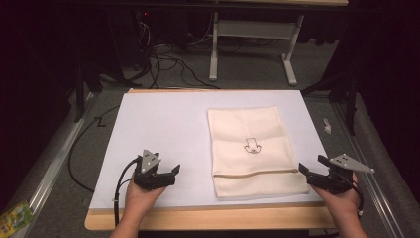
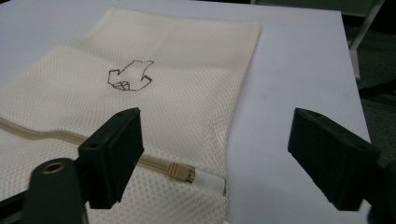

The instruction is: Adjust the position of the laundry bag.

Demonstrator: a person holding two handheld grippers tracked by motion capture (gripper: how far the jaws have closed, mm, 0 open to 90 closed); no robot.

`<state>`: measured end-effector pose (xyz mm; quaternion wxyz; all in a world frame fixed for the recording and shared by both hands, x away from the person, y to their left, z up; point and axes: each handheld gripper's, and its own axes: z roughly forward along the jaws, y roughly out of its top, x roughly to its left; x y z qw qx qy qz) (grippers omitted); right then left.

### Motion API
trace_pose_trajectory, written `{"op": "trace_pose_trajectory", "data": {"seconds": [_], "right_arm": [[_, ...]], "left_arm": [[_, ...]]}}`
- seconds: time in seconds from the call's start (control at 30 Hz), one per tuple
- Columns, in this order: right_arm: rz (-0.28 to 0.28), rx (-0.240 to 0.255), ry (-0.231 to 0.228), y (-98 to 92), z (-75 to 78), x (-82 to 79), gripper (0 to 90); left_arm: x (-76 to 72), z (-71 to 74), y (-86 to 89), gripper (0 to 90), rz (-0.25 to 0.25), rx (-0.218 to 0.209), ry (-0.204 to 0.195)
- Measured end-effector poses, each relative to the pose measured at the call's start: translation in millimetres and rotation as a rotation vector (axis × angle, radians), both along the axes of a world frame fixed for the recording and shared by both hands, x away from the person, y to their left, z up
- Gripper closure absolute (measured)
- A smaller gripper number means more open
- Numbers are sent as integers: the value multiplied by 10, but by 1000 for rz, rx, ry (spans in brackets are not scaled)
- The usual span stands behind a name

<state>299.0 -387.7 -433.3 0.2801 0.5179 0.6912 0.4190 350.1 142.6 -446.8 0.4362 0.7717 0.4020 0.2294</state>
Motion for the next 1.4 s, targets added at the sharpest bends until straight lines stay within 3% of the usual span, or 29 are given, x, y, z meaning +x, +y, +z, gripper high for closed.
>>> {"op": "trace_pose_trajectory", "data": {"seconds": [0.07, 0.1, 0.13, 0.23, 0.3, 0.43, 0.47, 0.5, 0.57, 0.7, 0.73, 0.8, 1.0, 1.03, 1.13, 1.17, 1.2, 1.23, 1.27, 1.3, 1.4], "right_arm": [[22, 23, 44, -30, -53, 20, 318], [21, 25, 77, -40, -89, 40, 339], [21, 25, 77, -40, -89, 40, 339], [19, 10, 186, -59, -218, 120, 402], [44, 14, 229, -50, -292, 172, 444], [68, -36, 261, 33, -344, 219, 538], [68, -36, 261, 33, -344, 219, 538], [56, -78, 269, 74, -364, 239, 599], [38, -82, 272, 84, -360, 248, 658], [52, -97, 272, 117, -351, 254, 724], [60, -107, 267, 137, -346, 253, 805], [95, -100, 264, 192, -343, 255, 817], [170, -173, 248, 535, -331, 269, 829], [177, -196, 240, 591, -325, 269, 829], [201, -207, 237, 662, -323, 270, 828], [197, -225, 226, 693, -329, 261, 826], [197, -225, 226, 693, -329, 261, 826], [196, -210, 231, 675, -332, 261, 823], [198, -204, 232, 662, -335, 261, 822], [201, -203, 228, 652, -339, 261, 822], [199, -211, 227, 654, -338, 246, 821]], "left_arm": [[4, -21, -26, 153, -5, 19, 2], [0, -28, -34, 154, 0, 31, -5], [0, -28, -34, 155, 0, 31, -5], [-16, -30, -30, 159, 6, 46, -22], [-16, -35, -13, 159, 9, 41, -24], [-6, -48, 7, 166, 12, 42, -16], [-6, -48, 7, 169, 12, 42, -16], [-7, -46, 12, 171, 10, 36, -13], [-8, -44, 13, 180, 6, 23, -4], [-5, -41, -5, 212, -10, -12, 19], [-2, -42, -11, 227, -17, -20, 25], [0, -52, -35, 253, -31, -28, 35], [34, -118, -177, 343, -79, -50, 85], [88, -147, -287, 358, -103, -69, 114], [149, -170, -428, 401, -123, -82, 131], [230, -197, -591, 409, -141, -93, 159], [230, -197, -591, 413, -141, -93, 159], [309, -237, -765, 416, -183, -78, 170], [309, -237, -765, 432, -183, -78, 170], [360, -282, -910, 450, -175, -44, 167], [398, -345, -1007, 527, -160, -8, 186]]}}
